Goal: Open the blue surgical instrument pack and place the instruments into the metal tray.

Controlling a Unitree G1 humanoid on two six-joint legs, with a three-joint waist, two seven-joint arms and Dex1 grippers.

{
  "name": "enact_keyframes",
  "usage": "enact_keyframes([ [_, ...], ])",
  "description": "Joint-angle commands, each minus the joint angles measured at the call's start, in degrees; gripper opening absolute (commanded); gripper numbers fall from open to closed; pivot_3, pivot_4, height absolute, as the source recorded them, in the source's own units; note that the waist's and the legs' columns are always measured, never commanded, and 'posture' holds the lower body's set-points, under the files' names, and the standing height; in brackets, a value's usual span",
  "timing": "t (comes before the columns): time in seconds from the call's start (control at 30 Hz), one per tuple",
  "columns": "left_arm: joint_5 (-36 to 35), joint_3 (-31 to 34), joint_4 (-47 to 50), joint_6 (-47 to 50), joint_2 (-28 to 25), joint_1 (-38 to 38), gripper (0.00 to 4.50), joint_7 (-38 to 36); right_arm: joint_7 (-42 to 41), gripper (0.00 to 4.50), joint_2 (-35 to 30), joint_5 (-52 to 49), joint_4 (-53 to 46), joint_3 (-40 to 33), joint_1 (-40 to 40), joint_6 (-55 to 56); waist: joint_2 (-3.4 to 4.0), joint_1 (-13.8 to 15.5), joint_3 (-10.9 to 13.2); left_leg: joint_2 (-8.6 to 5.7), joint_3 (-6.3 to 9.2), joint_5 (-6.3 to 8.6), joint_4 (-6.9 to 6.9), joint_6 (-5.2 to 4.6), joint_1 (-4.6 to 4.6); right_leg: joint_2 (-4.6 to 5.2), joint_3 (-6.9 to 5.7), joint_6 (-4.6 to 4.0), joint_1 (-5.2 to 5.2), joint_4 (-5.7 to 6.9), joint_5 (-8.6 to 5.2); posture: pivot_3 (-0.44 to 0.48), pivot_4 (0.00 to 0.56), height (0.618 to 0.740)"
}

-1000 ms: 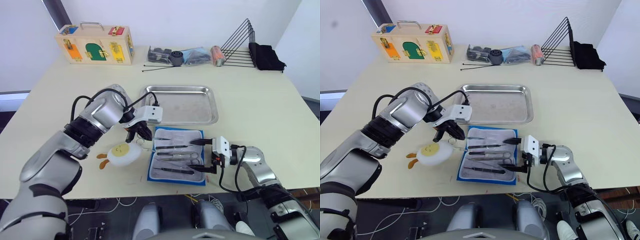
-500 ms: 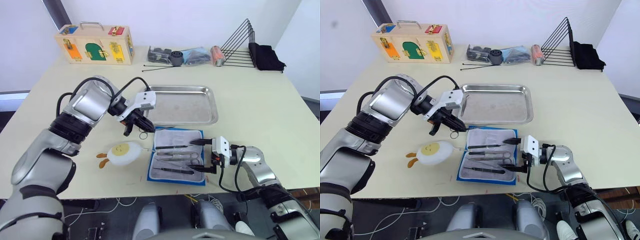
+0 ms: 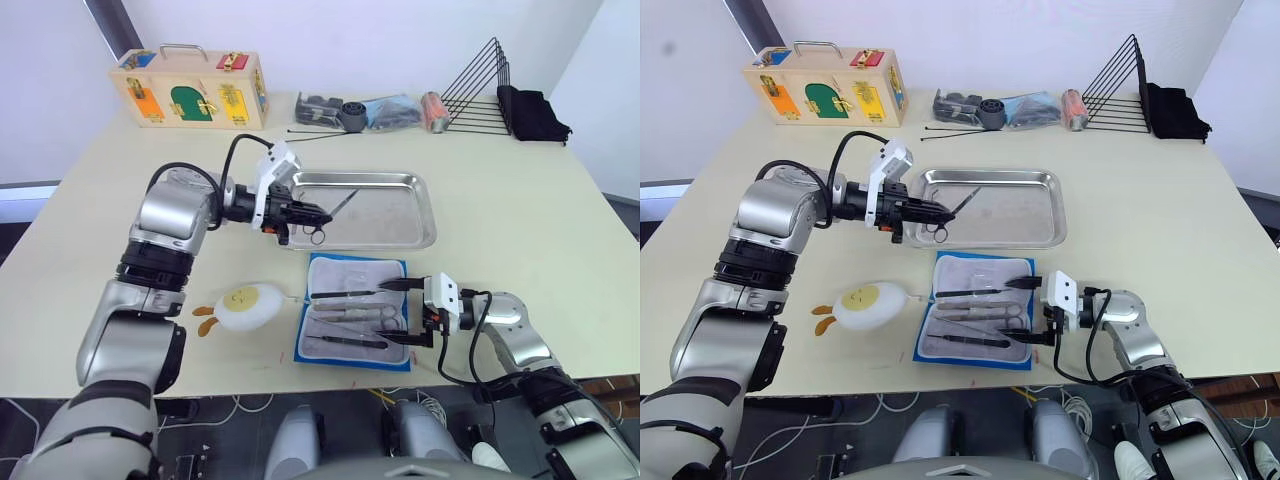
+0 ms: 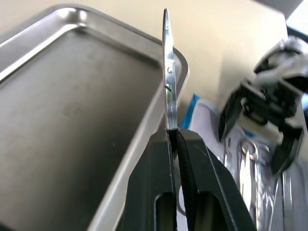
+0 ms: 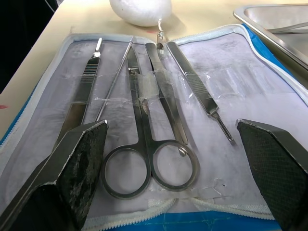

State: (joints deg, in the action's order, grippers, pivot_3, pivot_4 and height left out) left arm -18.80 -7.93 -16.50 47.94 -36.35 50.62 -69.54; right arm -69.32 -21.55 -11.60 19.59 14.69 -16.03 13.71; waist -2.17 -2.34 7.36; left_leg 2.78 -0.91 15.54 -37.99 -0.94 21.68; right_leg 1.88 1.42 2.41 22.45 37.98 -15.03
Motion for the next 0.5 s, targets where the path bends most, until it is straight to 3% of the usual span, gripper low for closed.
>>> enact_keyframes([
  [0.03, -2.67, 5.25, 3.59, 0.86, 2.28, -1.30, 0.02, 5.62, 0.14, 4.50, 0.17, 4.33, 6.25, 3.93, 3.27, -2.18, 0.00, 0.01, 0.00, 0.00, 0.01, 0.00, 0.00, 0.00, 0.00, 0.00, 0.00, 0.00, 0.00, 0.00, 0.00, 0.000, 0.150, 0.740],
  [0.23, -3.01, 9.25, 6.97, 0.97, 6.99, -4.47, 0.02, 16.11, 0.16, 4.50, 0.27, 4.25, 6.23, 3.96, 3.34, -2.18, -0.02, 0.02, -0.01, 0.00, 0.06, 0.00, 0.00, 0.00, 0.01, 0.01, -0.02, -0.01, -0.01, 0.00, 0.01, 0.000, 0.150, 0.740],
  [0.5, 3.37, 11.93, 12.46, 2.32, 18.72, -6.41, 0.02, 43.35, -0.18, 4.50, 0.26, 4.22, 6.41, 4.03, 3.34, -2.13, -0.05, 0.03, -0.03, -0.01, 0.31, 0.00, 0.00, 0.01, -0.01, 0.05, 0.02, -0.03, -0.02, 0.00, 0.03, 0.000, 0.150, 0.740],
])
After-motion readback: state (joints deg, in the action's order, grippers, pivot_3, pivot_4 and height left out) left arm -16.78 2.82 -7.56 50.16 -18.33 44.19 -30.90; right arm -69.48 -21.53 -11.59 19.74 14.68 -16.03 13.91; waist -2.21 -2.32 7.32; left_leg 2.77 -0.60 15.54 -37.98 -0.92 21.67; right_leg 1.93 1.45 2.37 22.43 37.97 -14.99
